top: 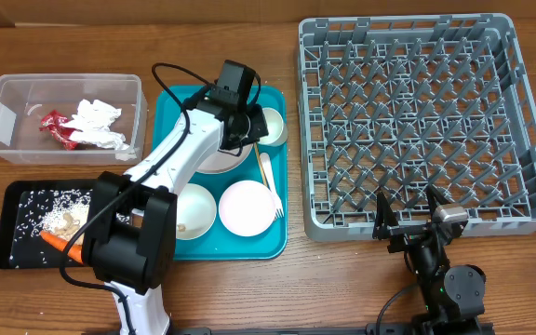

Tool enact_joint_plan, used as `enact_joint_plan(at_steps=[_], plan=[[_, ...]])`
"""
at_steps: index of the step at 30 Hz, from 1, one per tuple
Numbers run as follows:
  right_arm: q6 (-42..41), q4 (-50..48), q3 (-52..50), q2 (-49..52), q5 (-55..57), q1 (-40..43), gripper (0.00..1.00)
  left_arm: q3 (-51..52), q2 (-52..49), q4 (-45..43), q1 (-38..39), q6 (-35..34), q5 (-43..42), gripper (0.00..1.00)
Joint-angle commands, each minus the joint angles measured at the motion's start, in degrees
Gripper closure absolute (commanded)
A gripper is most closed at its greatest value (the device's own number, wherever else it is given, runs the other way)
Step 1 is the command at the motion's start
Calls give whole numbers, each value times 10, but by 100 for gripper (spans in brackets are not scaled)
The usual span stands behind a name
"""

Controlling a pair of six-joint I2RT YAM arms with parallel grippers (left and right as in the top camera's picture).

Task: Sort waste into correct bins and load items into the dishwasher rack
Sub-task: 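Move the left gripper to the white cup and grasp it, then lift the white cup and hold it out toward the rack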

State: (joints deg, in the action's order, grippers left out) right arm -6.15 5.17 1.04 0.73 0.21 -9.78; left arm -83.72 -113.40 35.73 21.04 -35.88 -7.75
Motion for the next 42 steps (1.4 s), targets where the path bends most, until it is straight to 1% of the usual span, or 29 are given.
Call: enact_joint_plan(at_steps=[1,6,8,11,15,16,19,23,27,29,35,37,39,42], plan=[[2,-3,-6,-5,-3,2,0,-23,-3,7,4,-2,-3,96],[2,-3,-6,-5,-3,2,0,-31,-3,34,3,1,-8,96],[2,-3,-6,-5,-3,2,0,-45,-3,59,0,16,-8,96],[2,-3,-6,-5,-3,2,0,-76,-3,121,-8,51,-8,96],[2,-3,-6,-5,-3,2,0,-123,-2,193,-26,52,-40,96],[2,-3,-6,-5,-3,2,0,-136,-2,208,-32,63,-56,96],[2,-3,-6,-5,-3,2,0,-167,0,248,-52,136,-104,96],[2,-3,-6,-5,-3,2,0,-180,0,303,-85,162,-104,96],[2,-3,-6,-5,-3,2,0,-180,0,338,-108,163,-108,96],[2,-3,-6,-5,-3,2,0,-180,0,340,-114,190,-144,96],[2,-3,-6,-5,-3,2,0,-180,0,326,-123,277,-303,96],[2,-3,-6,-5,-3,2,0,-180,0,319,-123,297,-336,96],[2,-3,-6,-5,-3,2,0,-180,0,317,-124,338,-384,96],[2,-3,-6,-5,-3,2,0,-180,0,319,-124,429,-471,96]])
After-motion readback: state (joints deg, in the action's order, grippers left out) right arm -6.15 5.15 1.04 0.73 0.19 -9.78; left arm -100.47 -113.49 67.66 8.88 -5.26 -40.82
